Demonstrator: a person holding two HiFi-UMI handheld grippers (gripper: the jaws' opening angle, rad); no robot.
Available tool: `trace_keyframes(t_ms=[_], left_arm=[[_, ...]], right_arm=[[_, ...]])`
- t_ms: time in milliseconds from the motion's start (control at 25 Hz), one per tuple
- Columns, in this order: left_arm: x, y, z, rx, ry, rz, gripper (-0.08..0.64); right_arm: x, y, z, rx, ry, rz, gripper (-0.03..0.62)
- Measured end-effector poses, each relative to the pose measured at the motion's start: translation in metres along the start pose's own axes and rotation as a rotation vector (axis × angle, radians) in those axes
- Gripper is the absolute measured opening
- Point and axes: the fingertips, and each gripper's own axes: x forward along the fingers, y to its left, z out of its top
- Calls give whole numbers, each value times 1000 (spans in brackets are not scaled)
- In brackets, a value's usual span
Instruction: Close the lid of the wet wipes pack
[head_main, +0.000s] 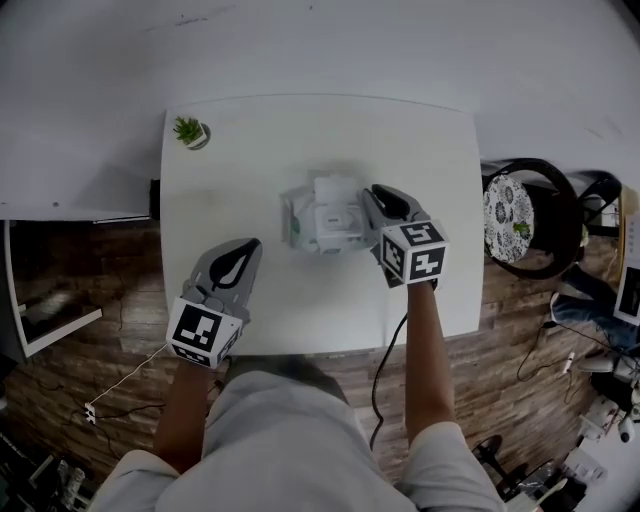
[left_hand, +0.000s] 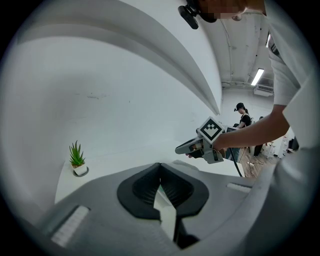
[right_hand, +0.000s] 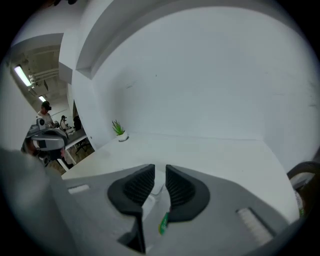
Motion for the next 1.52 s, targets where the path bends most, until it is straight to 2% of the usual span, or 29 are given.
trace_keyframes(t_ms=[280,480,520,600,800,1160,1520], left_arm=[[13,11,-8,-7,24,-10,6],[21,15,-12,-9,30,-23,6],[21,16,-13,-12,31,-25,6],[23,18,-14,-18,35,-27,6],[27,19,-16,-24,40,-37,6],[30,21,-13,-22,24,-36,6],[31,16,-11,-18,28,-39,6]], right_arm=[[38,-11,-9,40,112,52,74],[50,-17,-18,92,147,70,78],[52,-17,-20,103,154,77,112],[54,-17,-23,112,166,81,132],[59,-11,-24,92,202,122,158],[68,-7,-28,27,266,182,158],[63,5,-26,20,288,274,158]])
